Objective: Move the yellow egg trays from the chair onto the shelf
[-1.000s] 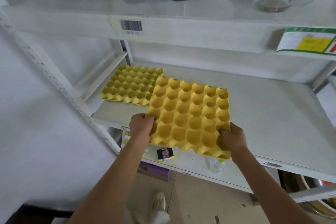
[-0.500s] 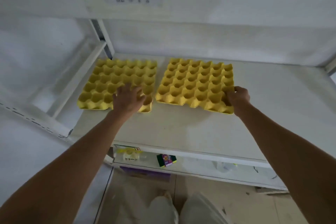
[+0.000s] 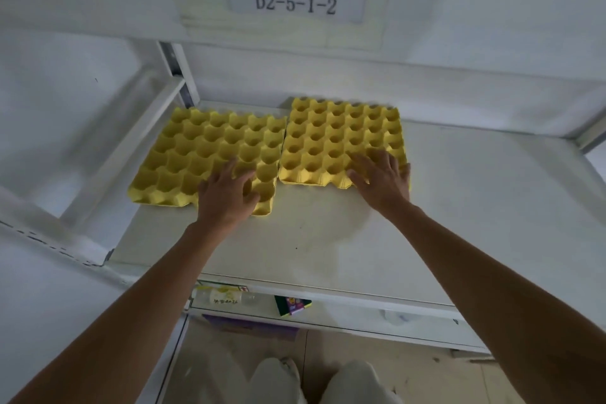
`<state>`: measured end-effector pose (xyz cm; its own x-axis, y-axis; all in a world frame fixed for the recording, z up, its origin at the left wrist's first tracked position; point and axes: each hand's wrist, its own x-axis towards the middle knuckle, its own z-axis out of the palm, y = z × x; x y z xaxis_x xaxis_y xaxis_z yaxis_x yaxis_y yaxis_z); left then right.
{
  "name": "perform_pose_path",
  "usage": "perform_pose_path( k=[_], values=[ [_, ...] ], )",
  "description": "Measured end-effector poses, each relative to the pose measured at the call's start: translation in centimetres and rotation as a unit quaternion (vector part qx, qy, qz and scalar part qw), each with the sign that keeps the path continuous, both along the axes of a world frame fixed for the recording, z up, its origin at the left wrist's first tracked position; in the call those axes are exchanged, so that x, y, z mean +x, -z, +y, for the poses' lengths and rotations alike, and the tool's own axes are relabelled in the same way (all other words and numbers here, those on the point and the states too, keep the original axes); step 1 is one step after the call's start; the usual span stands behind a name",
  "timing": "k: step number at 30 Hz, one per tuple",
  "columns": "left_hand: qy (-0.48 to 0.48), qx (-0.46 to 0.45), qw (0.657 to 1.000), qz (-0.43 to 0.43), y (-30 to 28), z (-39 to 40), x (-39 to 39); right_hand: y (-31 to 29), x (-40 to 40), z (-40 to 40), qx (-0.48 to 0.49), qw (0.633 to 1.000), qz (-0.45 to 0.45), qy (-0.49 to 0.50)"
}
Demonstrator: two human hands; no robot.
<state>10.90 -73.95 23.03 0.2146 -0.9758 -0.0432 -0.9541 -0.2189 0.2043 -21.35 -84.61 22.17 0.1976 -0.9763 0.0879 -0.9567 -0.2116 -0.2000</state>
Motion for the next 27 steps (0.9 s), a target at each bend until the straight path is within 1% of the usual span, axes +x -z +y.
perform_pose_path(
  k=[3, 8, 13, 16, 18, 22, 27],
  values=[
    [0.006, 0.011, 1.0, 0.005, -0.3, -0.7, 0.5, -0.1, 0.3, -0.3, 0.018, 1.0, 0.023, 0.003],
    [0.017, 0.019, 1.0, 0.002, -0.5, -1.5, 1.7, 0.1, 1.3, -0.2, 0.017, 0.999, 0.039, 0.025],
    [0.024, 0.046, 0.999, -0.007, -1.3, -1.4, 1.9, -0.8, 1.5, -0.1, 0.039, 0.997, 0.059, 0.02],
    [0.022, 0.065, 0.998, -0.011, -2.8, -1.2, 2.0, -2.3, 1.8, 0.6, 0.036, 0.998, 0.044, 0.01],
    [0.005, 0.058, 0.998, -0.024, -4.2, -0.7, 2.1, -3.6, 2.5, 1.4, 0.019, 0.999, 0.022, -0.02],
    [-0.02, 0.025, 0.998, -0.052, -6.9, 2.8, 0.2, -5.7, 4.7, 3.8, 0.0, 0.991, 0.025, -0.131],
    [-0.125, 0.01, 0.992, 0.001, -6.4, 11.6, -4.5, -6.3, 5.7, 7.8, 0.001, 0.964, 0.04, -0.262]
  ],
)
